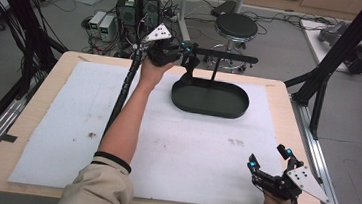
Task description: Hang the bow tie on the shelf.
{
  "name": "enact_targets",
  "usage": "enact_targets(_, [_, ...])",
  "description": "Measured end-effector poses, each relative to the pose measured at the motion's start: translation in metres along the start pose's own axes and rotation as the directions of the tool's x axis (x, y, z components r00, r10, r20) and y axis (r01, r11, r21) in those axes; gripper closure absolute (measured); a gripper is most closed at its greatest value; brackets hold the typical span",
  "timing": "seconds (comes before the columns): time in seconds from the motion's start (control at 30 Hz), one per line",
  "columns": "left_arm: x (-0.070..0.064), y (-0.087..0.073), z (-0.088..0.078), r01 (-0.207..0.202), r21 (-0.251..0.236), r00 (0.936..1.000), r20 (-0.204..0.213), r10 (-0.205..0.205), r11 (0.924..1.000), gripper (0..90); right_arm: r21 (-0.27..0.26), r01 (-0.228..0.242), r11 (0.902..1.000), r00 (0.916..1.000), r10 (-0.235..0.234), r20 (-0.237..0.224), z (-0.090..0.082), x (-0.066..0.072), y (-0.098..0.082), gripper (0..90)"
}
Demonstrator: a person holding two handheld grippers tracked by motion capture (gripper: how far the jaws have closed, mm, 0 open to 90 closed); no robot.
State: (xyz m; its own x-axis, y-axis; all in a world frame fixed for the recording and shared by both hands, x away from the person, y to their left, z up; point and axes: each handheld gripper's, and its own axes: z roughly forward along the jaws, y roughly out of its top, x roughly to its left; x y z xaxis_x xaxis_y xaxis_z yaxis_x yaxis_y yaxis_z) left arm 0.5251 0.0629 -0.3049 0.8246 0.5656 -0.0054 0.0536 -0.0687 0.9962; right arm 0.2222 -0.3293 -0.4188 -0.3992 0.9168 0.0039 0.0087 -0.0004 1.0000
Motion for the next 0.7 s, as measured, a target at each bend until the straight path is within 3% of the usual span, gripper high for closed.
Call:
enact_targets(0.2, [0.009, -0.005, -0.005, -0.014, 0.033, 0.9988, -0.046, 0.015, 0.9994, 87.0, 0.003, 0.008, 1.0, 1.0, -0.008, -0.001, 0.0, 0.001, 0.0, 3.2])
enact_targets(0.37, [0.013, -0.019, -0.005, -0.029, 0.074, 0.9971, -0.067, 0.034, 0.9968, 87.0, 0.005, 0.007, 1.0, 1.0, -0.007, -0.006, 0.0, 0.002, 0.0, 3.2])
enact_targets(0.57, [0.015, -0.038, -0.006, -0.041, 0.136, 0.9939, -0.096, 0.055, 0.9899, 86.7, 0.008, 0.006, 1.0, 1.0, -0.006, -0.005, 0.001, 0.003, 0.0, 3.3])
enact_targets(0.7, [0.015, -0.041, -0.008, -0.054, 0.157, 0.9925, -0.1, 0.07, 0.9861, 84.0, 0.008, 0.011, 0.9999, 0.9999, -0.011, -0.007, 0.001, 0.003, -0.001, 3.2])
